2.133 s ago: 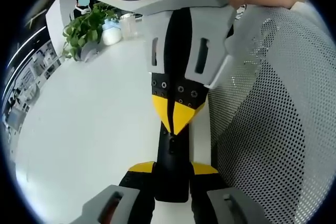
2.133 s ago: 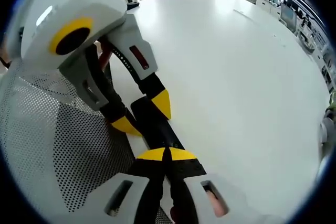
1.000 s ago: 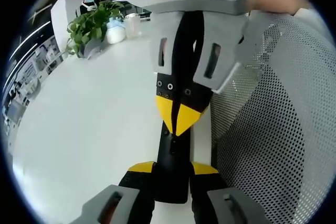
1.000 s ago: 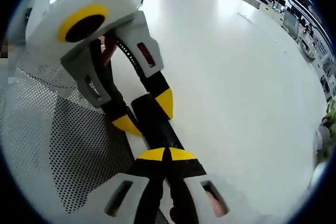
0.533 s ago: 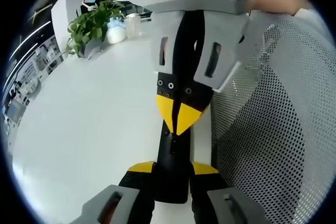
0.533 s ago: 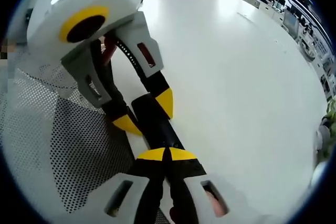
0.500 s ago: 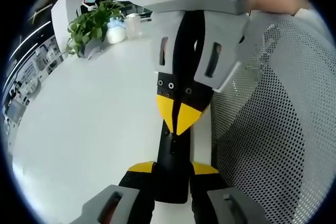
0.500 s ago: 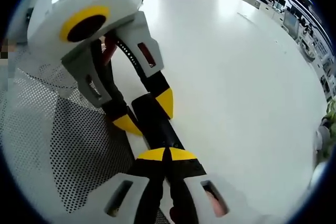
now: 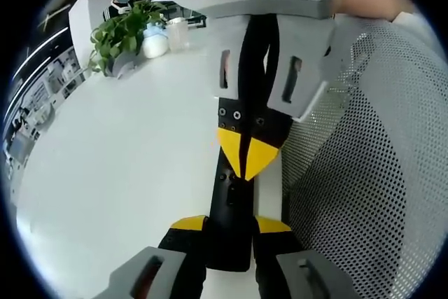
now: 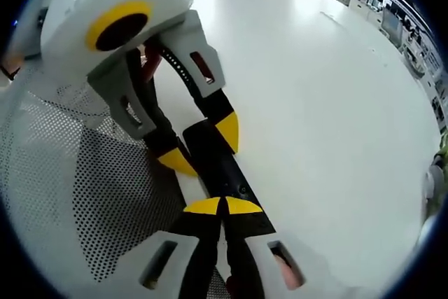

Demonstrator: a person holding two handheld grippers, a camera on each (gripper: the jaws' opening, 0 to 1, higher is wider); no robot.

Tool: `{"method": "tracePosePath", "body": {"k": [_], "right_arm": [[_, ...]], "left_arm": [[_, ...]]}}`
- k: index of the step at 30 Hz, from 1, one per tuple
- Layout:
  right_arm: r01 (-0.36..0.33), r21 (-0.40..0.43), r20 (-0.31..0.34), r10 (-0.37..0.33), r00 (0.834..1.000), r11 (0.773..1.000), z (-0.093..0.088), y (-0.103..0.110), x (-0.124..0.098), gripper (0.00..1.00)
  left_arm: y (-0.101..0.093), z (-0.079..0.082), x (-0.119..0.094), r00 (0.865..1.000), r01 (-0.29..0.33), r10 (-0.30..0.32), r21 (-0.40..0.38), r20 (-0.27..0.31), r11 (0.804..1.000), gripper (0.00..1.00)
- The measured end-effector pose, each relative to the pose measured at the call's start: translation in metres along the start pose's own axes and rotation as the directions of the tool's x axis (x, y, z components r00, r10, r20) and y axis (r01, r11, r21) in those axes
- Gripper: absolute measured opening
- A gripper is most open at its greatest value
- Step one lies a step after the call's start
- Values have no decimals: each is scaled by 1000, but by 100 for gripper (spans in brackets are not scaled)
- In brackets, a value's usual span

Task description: Press the specified remote control buttons in sequence, fully releasing each button before pressing the next.

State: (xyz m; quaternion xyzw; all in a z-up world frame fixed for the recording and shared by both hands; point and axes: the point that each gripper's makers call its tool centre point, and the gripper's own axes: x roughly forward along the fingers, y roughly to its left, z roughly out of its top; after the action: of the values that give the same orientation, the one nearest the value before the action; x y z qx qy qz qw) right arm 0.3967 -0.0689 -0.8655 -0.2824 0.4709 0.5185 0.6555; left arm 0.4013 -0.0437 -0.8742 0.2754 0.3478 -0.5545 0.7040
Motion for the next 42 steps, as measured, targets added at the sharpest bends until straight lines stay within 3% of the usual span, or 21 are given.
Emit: {"method": "tracePosePath", "body": {"k": [13,20,42], "right_arm": [[-20,-4,-3,20,1000,1000,-1,4,2,0],[-7,-63,-11,6,1000,998,-2,6,3,0],[-10,-34,-2,10,1000,999,-1,6,3,0]], "left_arm": [[-1,0,0,1000,1,-1,0,2,1000,25],[-1,1,0,1000,2,-2,-2,4,1000,25],[0,1,0,1000,1,-1,-5,4,1000,25]]}}
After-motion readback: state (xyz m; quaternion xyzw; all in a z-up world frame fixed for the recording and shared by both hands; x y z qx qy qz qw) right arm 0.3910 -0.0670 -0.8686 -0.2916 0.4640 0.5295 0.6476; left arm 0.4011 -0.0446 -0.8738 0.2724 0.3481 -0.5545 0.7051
